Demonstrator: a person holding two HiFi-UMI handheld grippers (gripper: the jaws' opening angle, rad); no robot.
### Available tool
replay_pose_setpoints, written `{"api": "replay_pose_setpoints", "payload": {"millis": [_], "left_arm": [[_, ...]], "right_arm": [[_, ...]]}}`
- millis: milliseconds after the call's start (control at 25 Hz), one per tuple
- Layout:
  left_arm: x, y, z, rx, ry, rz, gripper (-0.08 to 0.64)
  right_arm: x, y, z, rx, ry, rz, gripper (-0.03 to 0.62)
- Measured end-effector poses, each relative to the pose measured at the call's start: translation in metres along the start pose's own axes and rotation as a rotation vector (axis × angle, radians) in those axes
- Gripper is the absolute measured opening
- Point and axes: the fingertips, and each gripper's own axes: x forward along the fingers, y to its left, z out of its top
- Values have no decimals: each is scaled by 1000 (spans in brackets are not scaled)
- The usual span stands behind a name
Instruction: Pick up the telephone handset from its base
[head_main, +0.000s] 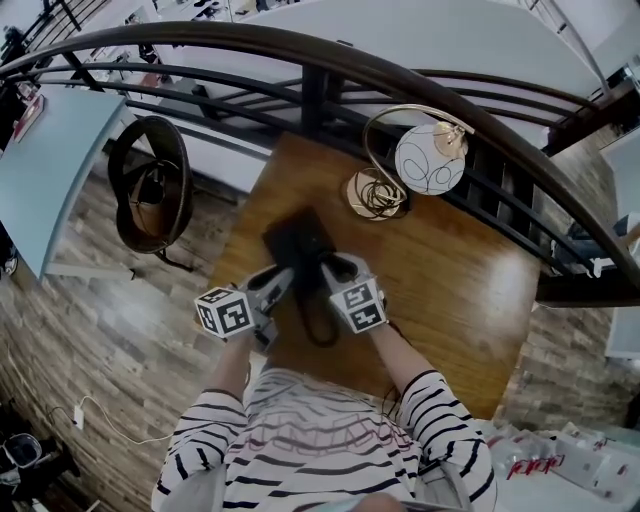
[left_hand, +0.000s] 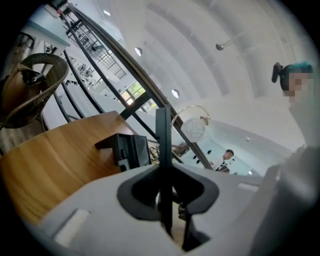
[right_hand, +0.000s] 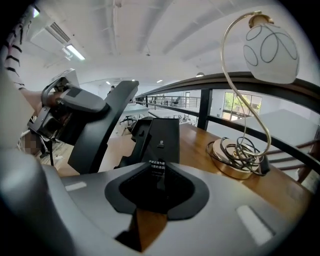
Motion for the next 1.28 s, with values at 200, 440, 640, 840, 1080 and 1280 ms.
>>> {"api": "replay_pose_setpoints", "payload": {"millis": [200,440,640,840,1080,1280], "left_arm": [[-16,-20,3,41,-21,-7,72],[-29,-56,-2,93,-40,-17,72],[-44,-86,-11,122,-65,-19,72],[-60,-120,-20,166,-83,-31,72],[-77,-155,-33,206,-120,-53,72],[-99,-191,-52,221,-151,-74,72]], "right_arm": [[-36,3,18,52,-96,-24,74],[-102,5,41,136,-224,-56,11],[-154,14,51,162,-299,-64,3],[-196,24,53,198,-346,-63,2],[-236,38,55,219,-394,-42,2],[-276,60,49,208,-421,-31,2]]}}
